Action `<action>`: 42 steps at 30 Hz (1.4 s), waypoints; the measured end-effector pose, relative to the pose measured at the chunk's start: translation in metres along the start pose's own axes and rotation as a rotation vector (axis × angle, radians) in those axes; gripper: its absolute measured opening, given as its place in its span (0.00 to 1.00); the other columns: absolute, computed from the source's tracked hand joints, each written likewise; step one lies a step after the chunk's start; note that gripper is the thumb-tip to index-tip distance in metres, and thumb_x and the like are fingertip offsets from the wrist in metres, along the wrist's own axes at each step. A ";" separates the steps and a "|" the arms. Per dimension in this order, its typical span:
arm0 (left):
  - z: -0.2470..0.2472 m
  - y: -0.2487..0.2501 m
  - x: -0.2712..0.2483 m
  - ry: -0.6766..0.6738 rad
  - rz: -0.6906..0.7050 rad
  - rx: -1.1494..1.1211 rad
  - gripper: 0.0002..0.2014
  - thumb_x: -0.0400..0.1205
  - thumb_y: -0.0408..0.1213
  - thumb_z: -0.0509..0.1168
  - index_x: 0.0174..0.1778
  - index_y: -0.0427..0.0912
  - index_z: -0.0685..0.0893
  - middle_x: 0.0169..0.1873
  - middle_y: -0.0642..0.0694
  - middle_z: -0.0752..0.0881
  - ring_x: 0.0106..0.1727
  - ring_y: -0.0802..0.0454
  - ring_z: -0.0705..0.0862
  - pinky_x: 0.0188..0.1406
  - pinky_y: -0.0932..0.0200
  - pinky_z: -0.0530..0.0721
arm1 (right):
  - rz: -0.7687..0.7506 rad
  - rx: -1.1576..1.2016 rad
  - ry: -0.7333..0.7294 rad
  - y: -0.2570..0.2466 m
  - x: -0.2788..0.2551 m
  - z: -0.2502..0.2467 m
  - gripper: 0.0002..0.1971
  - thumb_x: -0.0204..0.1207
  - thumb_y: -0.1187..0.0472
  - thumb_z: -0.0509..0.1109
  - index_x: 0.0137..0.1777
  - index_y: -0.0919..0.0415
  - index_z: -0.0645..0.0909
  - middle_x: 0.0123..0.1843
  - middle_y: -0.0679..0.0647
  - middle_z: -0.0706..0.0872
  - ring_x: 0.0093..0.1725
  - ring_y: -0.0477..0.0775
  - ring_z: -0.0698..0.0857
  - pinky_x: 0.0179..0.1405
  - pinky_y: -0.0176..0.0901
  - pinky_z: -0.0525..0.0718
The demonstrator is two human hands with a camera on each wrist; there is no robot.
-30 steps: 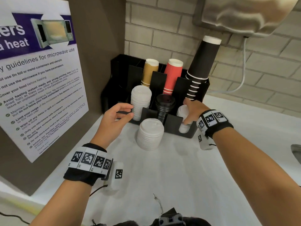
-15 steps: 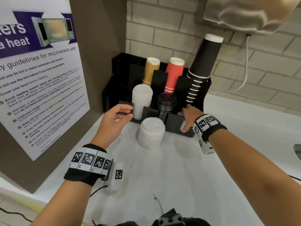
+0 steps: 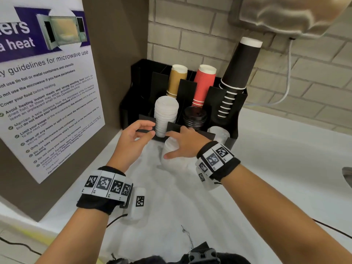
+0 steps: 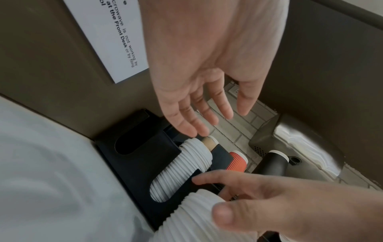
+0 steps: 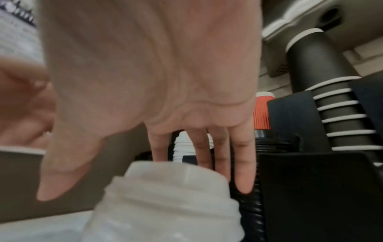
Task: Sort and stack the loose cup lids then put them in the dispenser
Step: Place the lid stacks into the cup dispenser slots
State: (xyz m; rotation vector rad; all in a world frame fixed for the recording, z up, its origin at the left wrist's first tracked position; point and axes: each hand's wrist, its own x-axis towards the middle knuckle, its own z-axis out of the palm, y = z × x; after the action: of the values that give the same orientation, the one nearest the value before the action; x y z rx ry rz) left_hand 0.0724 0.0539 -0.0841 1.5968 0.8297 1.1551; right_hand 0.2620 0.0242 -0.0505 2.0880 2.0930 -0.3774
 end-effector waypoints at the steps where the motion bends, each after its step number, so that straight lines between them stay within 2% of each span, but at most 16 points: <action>1: -0.001 0.000 0.000 0.001 -0.001 -0.001 0.12 0.82 0.33 0.68 0.52 0.58 0.85 0.44 0.68 0.86 0.46 0.62 0.84 0.51 0.62 0.81 | 0.018 -0.013 -0.001 -0.002 0.002 0.001 0.45 0.66 0.30 0.70 0.81 0.41 0.58 0.74 0.61 0.65 0.74 0.67 0.64 0.67 0.60 0.73; 4: -0.002 -0.001 -0.002 0.007 -0.007 -0.004 0.12 0.82 0.33 0.68 0.51 0.59 0.85 0.46 0.63 0.86 0.48 0.59 0.84 0.55 0.57 0.82 | 0.052 -0.039 -0.051 -0.003 0.006 -0.001 0.44 0.64 0.35 0.75 0.79 0.46 0.63 0.73 0.61 0.61 0.74 0.69 0.62 0.65 0.62 0.74; 7: -0.004 -0.002 -0.003 0.009 -0.013 -0.007 0.12 0.82 0.33 0.68 0.51 0.58 0.85 0.46 0.62 0.86 0.48 0.59 0.84 0.56 0.55 0.82 | 0.053 -0.021 -0.093 -0.003 0.006 -0.003 0.44 0.61 0.38 0.79 0.76 0.45 0.64 0.71 0.59 0.62 0.72 0.66 0.65 0.63 0.62 0.78; 10: -0.005 -0.002 -0.003 0.008 -0.014 -0.007 0.12 0.82 0.33 0.68 0.51 0.58 0.85 0.48 0.60 0.86 0.48 0.59 0.84 0.57 0.54 0.82 | -0.008 0.031 -0.103 -0.001 0.007 -0.004 0.46 0.61 0.41 0.80 0.78 0.45 0.63 0.67 0.56 0.69 0.62 0.57 0.74 0.57 0.50 0.81; 12: -0.005 -0.002 -0.002 0.010 -0.014 -0.007 0.12 0.82 0.33 0.68 0.51 0.59 0.85 0.47 0.60 0.86 0.48 0.60 0.84 0.57 0.54 0.82 | -0.035 0.075 -0.109 0.001 0.008 -0.004 0.46 0.61 0.43 0.81 0.78 0.44 0.63 0.64 0.54 0.72 0.57 0.53 0.75 0.52 0.45 0.81; 16: -0.004 -0.002 -0.002 0.004 -0.017 -0.015 0.12 0.82 0.34 0.68 0.50 0.60 0.85 0.46 0.63 0.86 0.48 0.61 0.84 0.55 0.57 0.82 | -0.051 0.122 -0.089 0.003 0.010 -0.001 0.41 0.62 0.45 0.80 0.74 0.45 0.67 0.56 0.51 0.72 0.56 0.56 0.79 0.48 0.44 0.82; 19: -0.003 0.000 -0.002 -0.006 -0.010 -0.012 0.13 0.81 0.33 0.69 0.52 0.59 0.85 0.49 0.60 0.86 0.48 0.63 0.84 0.54 0.59 0.80 | -0.065 0.162 -0.018 0.007 0.008 -0.006 0.38 0.62 0.46 0.80 0.73 0.46 0.69 0.55 0.51 0.73 0.56 0.55 0.78 0.51 0.46 0.83; 21: -0.001 0.000 -0.003 -0.044 -0.023 0.009 0.18 0.79 0.34 0.73 0.58 0.61 0.82 0.55 0.59 0.84 0.51 0.65 0.85 0.52 0.63 0.81 | -0.092 0.230 0.064 0.011 0.005 -0.016 0.38 0.61 0.47 0.80 0.72 0.46 0.70 0.57 0.52 0.76 0.57 0.54 0.78 0.53 0.45 0.82; 23: 0.003 0.002 -0.005 -0.141 -0.070 -0.031 0.31 0.72 0.39 0.78 0.67 0.67 0.75 0.63 0.63 0.79 0.58 0.66 0.83 0.50 0.72 0.82 | -0.139 0.357 0.148 0.013 -0.001 -0.028 0.37 0.61 0.46 0.80 0.71 0.43 0.70 0.61 0.49 0.78 0.58 0.50 0.78 0.51 0.38 0.80; 25: 0.011 0.004 -0.007 -0.230 -0.085 -0.134 0.43 0.65 0.43 0.79 0.72 0.72 0.66 0.69 0.67 0.74 0.63 0.67 0.81 0.52 0.74 0.82 | -0.206 0.543 0.206 0.009 -0.009 -0.039 0.34 0.62 0.47 0.80 0.69 0.39 0.72 0.61 0.44 0.79 0.58 0.45 0.79 0.48 0.32 0.78; 27: 0.019 0.006 -0.007 -0.239 -0.037 -0.223 0.48 0.64 0.42 0.79 0.75 0.73 0.61 0.73 0.66 0.73 0.66 0.65 0.82 0.56 0.69 0.83 | -0.253 0.688 0.217 0.002 -0.014 -0.044 0.32 0.64 0.47 0.80 0.68 0.37 0.72 0.61 0.45 0.79 0.59 0.44 0.80 0.53 0.37 0.83; 30: 0.024 0.010 -0.006 -0.200 0.043 -0.291 0.46 0.66 0.39 0.79 0.76 0.70 0.64 0.73 0.61 0.75 0.69 0.58 0.81 0.56 0.64 0.84 | -0.271 0.869 0.131 -0.003 -0.021 -0.045 0.32 0.69 0.50 0.79 0.71 0.37 0.70 0.63 0.52 0.81 0.60 0.51 0.83 0.51 0.50 0.89; 33: 0.025 0.010 -0.006 -0.182 0.071 -0.293 0.43 0.66 0.38 0.83 0.73 0.68 0.70 0.73 0.52 0.76 0.70 0.51 0.81 0.56 0.59 0.86 | -0.292 1.008 -0.020 0.004 -0.026 -0.045 0.31 0.74 0.57 0.76 0.74 0.40 0.69 0.65 0.55 0.82 0.62 0.55 0.85 0.50 0.53 0.89; 36: 0.026 0.013 -0.005 -0.162 0.089 -0.299 0.40 0.63 0.40 0.82 0.67 0.70 0.73 0.71 0.50 0.76 0.70 0.46 0.79 0.55 0.56 0.87 | -0.315 1.065 -0.048 0.010 -0.028 -0.044 0.32 0.75 0.63 0.74 0.76 0.42 0.68 0.68 0.58 0.78 0.64 0.58 0.84 0.54 0.56 0.88; 42: 0.026 0.016 -0.004 -0.153 0.115 -0.265 0.39 0.65 0.37 0.81 0.70 0.62 0.72 0.69 0.49 0.76 0.68 0.53 0.80 0.51 0.63 0.85 | -0.314 1.081 0.005 0.009 -0.028 -0.042 0.33 0.74 0.62 0.75 0.77 0.45 0.68 0.69 0.59 0.77 0.62 0.61 0.85 0.59 0.64 0.85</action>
State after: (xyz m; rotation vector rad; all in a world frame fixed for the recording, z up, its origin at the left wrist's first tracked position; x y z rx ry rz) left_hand 0.0958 0.0375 -0.0727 1.5041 0.4695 1.1544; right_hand 0.2741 0.0095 -0.0025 2.0960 2.5054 -1.8875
